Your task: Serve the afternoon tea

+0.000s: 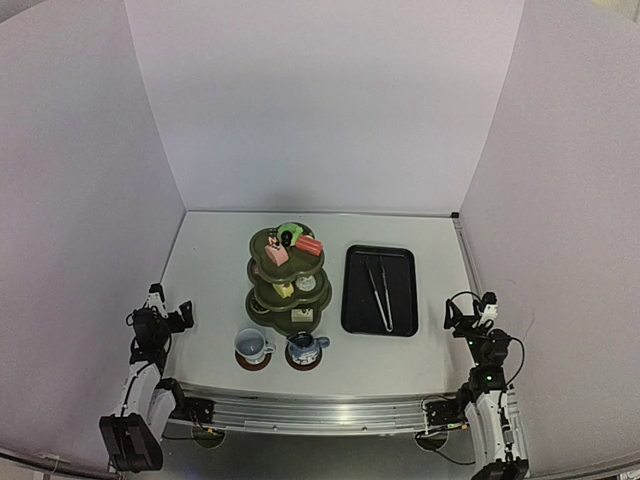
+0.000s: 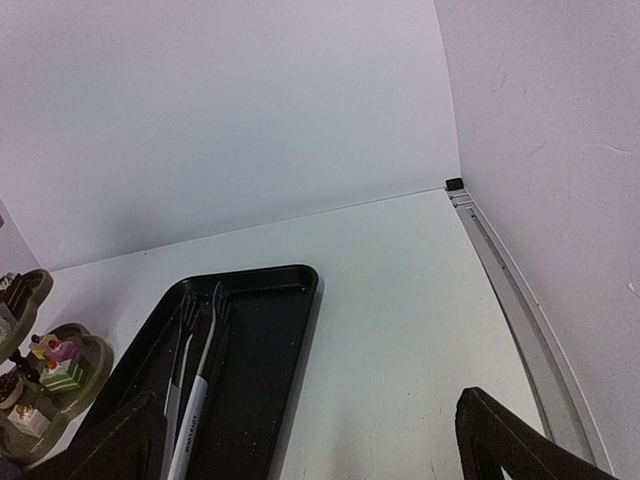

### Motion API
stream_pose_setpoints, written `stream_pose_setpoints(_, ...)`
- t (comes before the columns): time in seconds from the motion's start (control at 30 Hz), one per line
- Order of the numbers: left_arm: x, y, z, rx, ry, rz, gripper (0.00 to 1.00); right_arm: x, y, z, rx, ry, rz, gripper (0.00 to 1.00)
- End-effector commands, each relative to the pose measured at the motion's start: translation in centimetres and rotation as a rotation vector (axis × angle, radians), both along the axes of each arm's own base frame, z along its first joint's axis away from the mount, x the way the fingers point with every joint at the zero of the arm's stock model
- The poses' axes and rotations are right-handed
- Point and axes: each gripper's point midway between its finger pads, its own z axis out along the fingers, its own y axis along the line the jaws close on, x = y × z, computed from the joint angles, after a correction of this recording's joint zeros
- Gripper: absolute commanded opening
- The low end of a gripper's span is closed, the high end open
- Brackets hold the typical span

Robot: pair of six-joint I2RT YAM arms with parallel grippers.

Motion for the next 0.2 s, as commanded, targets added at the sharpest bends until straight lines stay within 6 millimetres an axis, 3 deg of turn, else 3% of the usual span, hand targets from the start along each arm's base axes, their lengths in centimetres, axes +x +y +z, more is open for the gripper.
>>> stream_pose_setpoints(0.0, 0.25, -0.23, 0.98, -0.015, 0.007, -0.015, 1.00, 0.10, -0.35, 0.09, -0.018, -0.008, -0.019, 0.98)
stream_pose_setpoints(0.17, 0.46, 0.75, 0.86, -0.010, 0.016, 0.043, 1.00, 0.17, -0.46, -0.69, -0.027, 0.016, -0.024, 0.98)
